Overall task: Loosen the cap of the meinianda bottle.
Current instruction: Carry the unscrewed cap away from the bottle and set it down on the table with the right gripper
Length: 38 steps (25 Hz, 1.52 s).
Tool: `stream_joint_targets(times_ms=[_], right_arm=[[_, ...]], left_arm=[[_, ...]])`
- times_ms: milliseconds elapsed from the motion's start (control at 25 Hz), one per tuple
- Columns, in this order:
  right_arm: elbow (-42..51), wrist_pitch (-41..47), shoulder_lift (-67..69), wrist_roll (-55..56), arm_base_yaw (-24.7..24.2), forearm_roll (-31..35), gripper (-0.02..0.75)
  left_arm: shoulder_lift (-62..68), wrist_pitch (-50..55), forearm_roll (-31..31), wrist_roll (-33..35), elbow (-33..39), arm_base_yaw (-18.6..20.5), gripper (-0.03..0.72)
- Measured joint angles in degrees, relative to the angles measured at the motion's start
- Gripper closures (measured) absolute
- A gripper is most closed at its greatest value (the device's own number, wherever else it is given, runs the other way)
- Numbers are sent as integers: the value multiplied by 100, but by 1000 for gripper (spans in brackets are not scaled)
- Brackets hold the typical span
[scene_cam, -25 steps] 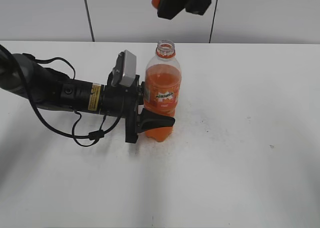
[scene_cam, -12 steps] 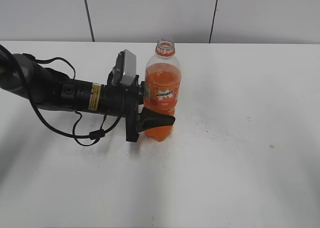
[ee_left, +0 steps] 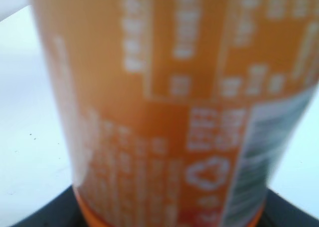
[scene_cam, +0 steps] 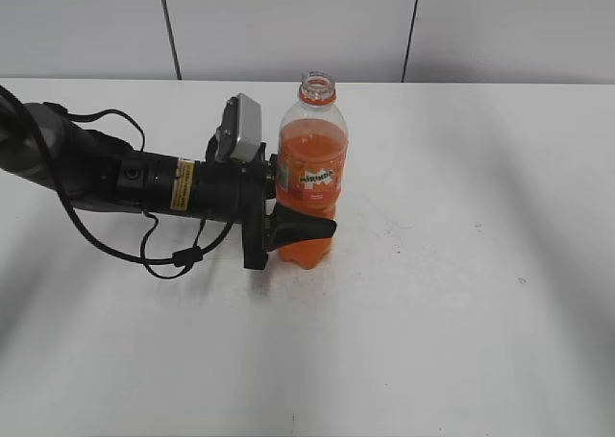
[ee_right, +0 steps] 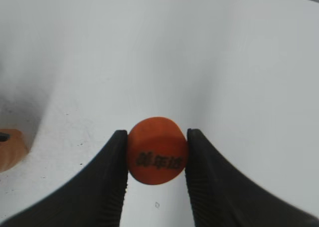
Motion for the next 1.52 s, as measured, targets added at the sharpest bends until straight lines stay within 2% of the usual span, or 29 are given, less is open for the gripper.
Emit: stream_joint_targets(times_ms=[320,560,880,1160,1520], right_arm=[[938,0,0,95,-1179,562,465],[2207,-329,0,95,-1676,634,465],[3382,-1137,338,60,-1780,791,465],[3485,-1513,946,53,-1780,983,465],[3485,-1623,1018,95,-1780,996,465]], left_arm=[[0,31,-67,-45,0,0,304],[0,99,-219,-52,0,0,304],[0,122,-267,-59,0,0,304],[0,129,-282,-59,0,0,304],[0,130,-282,-59,0,0,304]])
